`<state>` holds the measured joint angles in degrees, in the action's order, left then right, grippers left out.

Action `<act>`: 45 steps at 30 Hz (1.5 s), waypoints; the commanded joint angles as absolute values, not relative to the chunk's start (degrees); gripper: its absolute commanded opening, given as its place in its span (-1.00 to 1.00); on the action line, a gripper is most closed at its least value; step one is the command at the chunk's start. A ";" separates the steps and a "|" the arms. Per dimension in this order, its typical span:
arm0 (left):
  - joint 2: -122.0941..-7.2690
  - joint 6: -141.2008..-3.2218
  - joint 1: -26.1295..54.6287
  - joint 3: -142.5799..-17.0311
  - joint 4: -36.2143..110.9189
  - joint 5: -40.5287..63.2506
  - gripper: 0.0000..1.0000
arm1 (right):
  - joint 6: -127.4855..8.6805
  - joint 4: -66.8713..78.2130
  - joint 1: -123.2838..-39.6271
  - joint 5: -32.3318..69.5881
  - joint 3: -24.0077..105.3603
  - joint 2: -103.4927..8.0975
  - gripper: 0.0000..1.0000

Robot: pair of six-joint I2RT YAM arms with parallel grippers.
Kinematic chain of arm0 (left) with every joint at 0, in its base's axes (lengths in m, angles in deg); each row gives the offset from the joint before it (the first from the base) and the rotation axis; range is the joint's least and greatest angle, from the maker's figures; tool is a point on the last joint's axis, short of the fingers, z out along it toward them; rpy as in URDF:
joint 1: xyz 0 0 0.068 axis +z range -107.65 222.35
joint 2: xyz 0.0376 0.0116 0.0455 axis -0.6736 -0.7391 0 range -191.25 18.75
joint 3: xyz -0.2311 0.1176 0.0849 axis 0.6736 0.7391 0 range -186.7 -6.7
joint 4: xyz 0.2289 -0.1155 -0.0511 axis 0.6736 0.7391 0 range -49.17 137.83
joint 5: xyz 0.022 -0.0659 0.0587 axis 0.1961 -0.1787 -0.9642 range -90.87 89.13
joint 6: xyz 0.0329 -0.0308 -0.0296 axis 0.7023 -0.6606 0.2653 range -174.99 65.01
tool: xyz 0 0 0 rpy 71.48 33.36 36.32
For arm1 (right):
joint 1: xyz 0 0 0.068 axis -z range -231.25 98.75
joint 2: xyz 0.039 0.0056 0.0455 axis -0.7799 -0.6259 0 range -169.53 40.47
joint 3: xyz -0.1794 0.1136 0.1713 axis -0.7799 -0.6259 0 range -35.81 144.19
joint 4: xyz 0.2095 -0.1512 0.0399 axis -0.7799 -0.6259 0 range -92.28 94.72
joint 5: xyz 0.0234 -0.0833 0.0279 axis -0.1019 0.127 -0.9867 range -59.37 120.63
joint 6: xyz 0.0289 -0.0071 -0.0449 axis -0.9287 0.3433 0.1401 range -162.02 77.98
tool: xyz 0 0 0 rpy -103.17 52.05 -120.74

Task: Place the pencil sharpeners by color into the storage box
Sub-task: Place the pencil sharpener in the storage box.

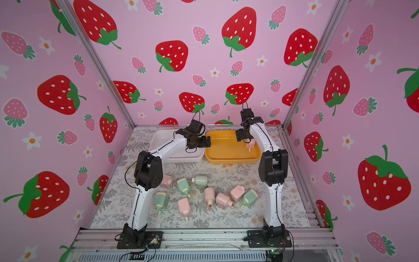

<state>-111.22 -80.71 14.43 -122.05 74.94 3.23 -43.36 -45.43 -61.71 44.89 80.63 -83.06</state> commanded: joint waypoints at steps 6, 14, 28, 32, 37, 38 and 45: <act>-98.60 -78.59 13.39 -111.03 69.56 8.96 0.99 | -54.32 -27.97 -64.96 36.21 52.52 -60.83 0.99; -90.28 -76.20 13.08 -100.45 67.90 9.75 0.99 | -39.65 -30.88 -67.86 31.59 37.02 -47.17 0.99; -78.28 -74.21 13.09 -85.43 65.47 11.22 0.99 | -30.00 -40.54 -82.98 29.01 30.97 -41.03 1.00; -76.25 -73.25 13.09 -83.93 66.64 8.87 0.99 | -32.77 -42.40 -87.34 27.43 28.26 -39.69 0.99; -74.53 -73.43 13.22 -82.90 66.54 7.46 0.99 | -40.99 -40.46 -91.87 27.44 24.57 -36.16 0.97; -74.39 -73.47 13.22 -82.99 66.63 7.56 0.99 | -43.62 -40.46 -92.31 28.13 24.16 -35.75 0.96; -72.11 -74.08 13.22 -81.61 66.08 7.61 0.99 | -50.85 -37.90 -97.98 26.35 17.34 -30.23 0.91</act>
<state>-74.00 -74.30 13.25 -82.25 66.31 8.50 -46.38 -38.74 -95.74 27.43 19.52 -31.98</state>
